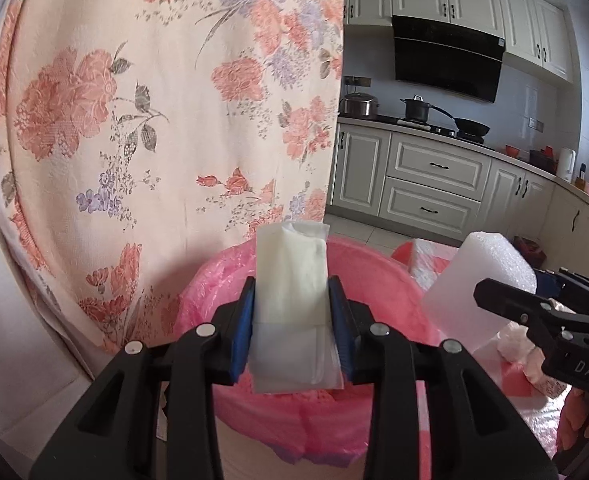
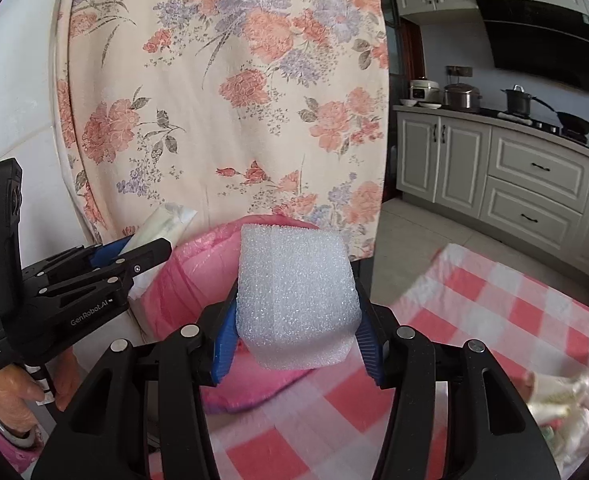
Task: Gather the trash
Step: 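Hold both items over the pink bin and open both grippers, then move both open grippers back over the table items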
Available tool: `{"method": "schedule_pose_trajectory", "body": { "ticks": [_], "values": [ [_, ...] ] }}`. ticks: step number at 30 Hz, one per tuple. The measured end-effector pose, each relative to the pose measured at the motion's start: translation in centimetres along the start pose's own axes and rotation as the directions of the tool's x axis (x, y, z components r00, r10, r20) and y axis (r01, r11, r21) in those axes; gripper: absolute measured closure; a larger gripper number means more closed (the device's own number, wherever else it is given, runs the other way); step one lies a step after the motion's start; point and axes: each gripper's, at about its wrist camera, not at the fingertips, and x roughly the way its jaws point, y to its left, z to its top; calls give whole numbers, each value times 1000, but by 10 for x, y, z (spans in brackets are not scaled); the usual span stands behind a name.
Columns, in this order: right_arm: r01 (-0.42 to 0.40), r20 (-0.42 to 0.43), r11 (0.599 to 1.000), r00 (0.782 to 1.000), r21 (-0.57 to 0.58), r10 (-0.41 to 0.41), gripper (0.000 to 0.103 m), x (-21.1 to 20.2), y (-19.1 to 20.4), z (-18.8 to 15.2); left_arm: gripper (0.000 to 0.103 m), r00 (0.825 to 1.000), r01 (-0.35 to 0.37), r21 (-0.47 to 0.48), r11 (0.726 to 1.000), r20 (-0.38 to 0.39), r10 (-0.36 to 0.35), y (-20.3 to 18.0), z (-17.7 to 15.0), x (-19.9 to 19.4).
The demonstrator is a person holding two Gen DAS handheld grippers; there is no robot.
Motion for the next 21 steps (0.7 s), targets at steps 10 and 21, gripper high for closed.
{"method": "schedule_pose_trajectory", "body": {
  "ticks": [10, 21],
  "values": [
    [-47, -5, 999, 999, 19, 47, 25, 49, -1, 10, 47, 997, -79, -31, 996, -27, 78, 23, -4, 26],
    [3, 10, 1000, 1000, 25, -4, 25, 7, -11, -11, 8, 993, -107, -80, 991, 37, 110, 12, -22, -17]
  ]
}}
